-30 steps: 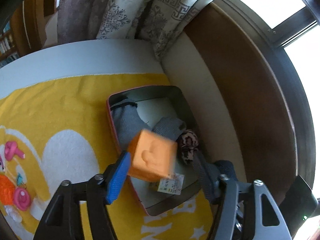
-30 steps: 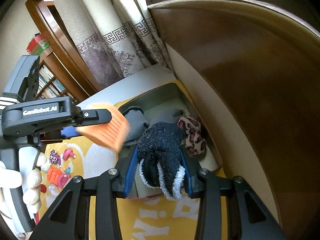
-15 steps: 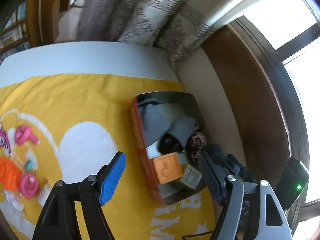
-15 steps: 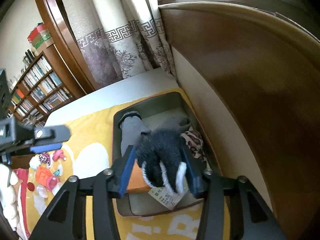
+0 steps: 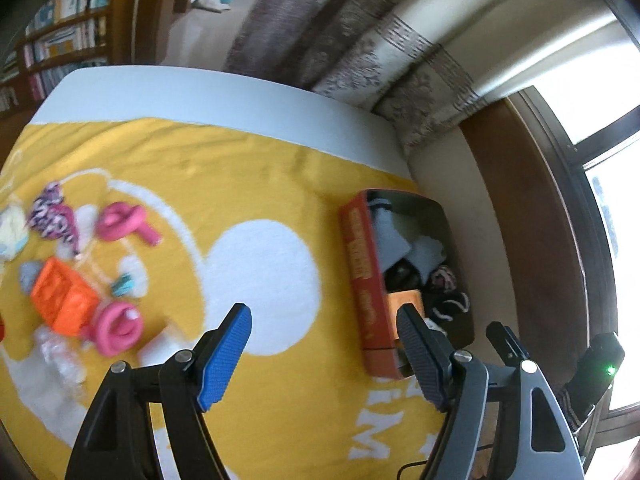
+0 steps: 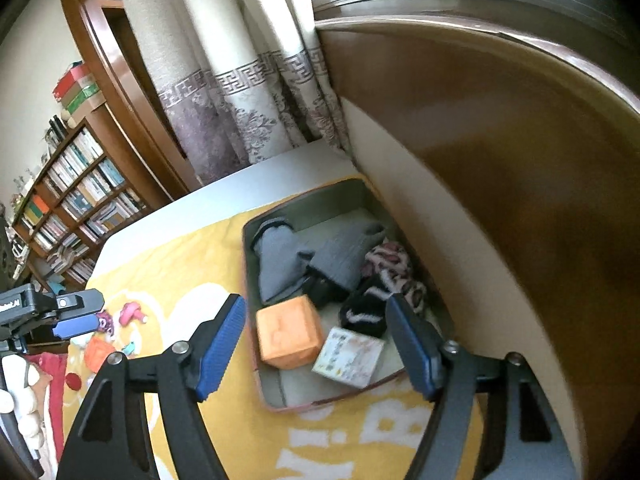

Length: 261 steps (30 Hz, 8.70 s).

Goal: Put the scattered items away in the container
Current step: 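Move both tools back over the remaining toys on the rug, then grasp the red pompom ball with the left tool, then grasp the orange cat-relief block with the right tool while the left tool holds the red ball, then carry the red ball and orange cat block to the tray and release both, then move both tools back over the remaining toys on the rug, then grasp the white-blue yarn ball with the left tool while the right tool grasps the clear plastic bag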

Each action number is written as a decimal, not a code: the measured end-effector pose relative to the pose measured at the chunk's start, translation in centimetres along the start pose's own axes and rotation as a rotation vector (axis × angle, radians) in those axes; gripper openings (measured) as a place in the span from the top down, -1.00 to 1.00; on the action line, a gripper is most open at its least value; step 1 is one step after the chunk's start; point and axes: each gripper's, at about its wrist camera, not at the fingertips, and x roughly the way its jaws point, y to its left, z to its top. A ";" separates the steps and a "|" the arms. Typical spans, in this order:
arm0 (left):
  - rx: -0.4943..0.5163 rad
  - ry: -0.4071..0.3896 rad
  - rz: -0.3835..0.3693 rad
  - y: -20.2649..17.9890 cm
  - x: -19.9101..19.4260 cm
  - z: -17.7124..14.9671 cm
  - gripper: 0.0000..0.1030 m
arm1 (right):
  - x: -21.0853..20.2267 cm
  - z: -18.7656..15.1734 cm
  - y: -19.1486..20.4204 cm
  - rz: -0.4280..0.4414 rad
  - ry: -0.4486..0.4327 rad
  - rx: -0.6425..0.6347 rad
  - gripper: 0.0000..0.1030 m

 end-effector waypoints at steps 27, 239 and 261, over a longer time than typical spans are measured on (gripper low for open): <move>-0.346 -0.087 0.204 27.0 -11.3 -6.0 -0.48 | 2.8 -6.7 19.6 0.180 0.165 -0.212 -0.48; -0.262 -0.060 0.168 27.2 -10.4 -2.4 -0.53 | 5.5 -11.5 24.2 0.207 0.249 -0.364 -0.48; -0.233 0.009 0.184 33.8 -9.0 0.7 -0.53 | 11.5 -16.8 36.9 0.325 0.401 -0.581 -0.41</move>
